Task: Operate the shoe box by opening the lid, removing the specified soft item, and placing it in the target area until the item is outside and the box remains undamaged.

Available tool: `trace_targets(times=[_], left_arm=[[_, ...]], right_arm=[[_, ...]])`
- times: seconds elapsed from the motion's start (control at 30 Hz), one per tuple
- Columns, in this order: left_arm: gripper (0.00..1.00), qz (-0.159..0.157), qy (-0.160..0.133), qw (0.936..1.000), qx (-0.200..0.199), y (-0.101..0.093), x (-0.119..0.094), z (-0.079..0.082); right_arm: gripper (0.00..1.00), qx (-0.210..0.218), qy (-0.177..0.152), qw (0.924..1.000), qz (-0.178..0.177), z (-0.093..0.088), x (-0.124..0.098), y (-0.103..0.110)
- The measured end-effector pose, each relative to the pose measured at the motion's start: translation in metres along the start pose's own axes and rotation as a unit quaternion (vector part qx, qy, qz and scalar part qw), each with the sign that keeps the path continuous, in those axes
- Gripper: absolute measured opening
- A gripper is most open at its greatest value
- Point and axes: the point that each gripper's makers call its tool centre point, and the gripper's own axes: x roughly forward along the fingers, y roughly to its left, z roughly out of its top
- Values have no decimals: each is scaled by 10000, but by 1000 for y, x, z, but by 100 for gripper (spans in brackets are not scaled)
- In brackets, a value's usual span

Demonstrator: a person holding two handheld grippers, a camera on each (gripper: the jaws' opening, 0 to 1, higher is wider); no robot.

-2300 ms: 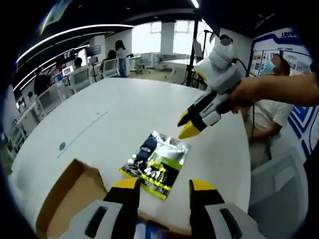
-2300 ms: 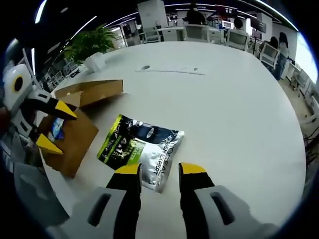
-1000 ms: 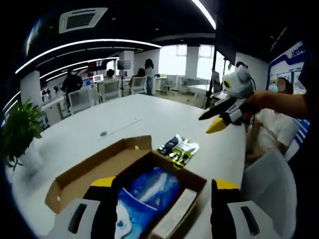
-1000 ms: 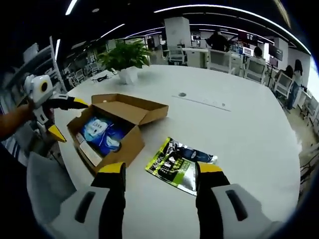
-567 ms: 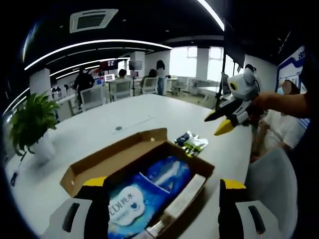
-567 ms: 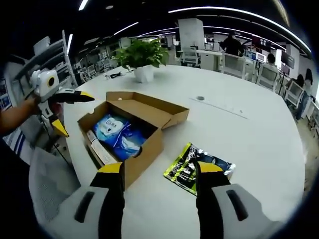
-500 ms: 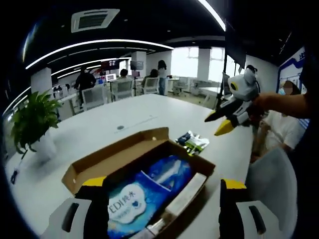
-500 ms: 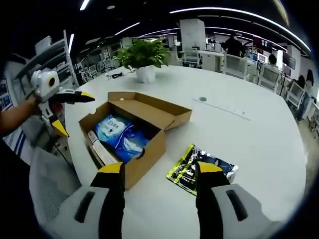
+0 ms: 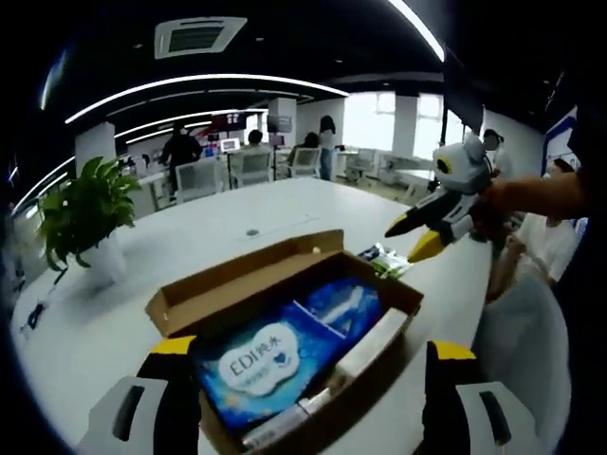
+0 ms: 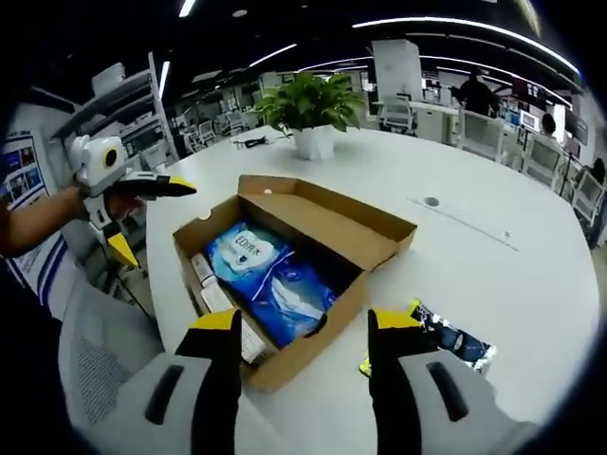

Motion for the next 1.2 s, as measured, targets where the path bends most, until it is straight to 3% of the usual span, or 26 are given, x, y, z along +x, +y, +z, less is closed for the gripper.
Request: trace_targets(times=[0.23, 0.73, 1.2], left_arm=[[100, 124, -25, 9999, -39, 8, -10, -8], [100, 283, -184, 9993, -160, 20, -18, -8], [100, 324, -409, 9981, -334, 26, -24, -5]], right_arm=[[44, -90, 80, 9997, 213, 7, 26, 9], [38, -466, 395, 9961, 639, 11, 81, 29], [28, -391, 676, 9948, 656, 8, 124, 28]])
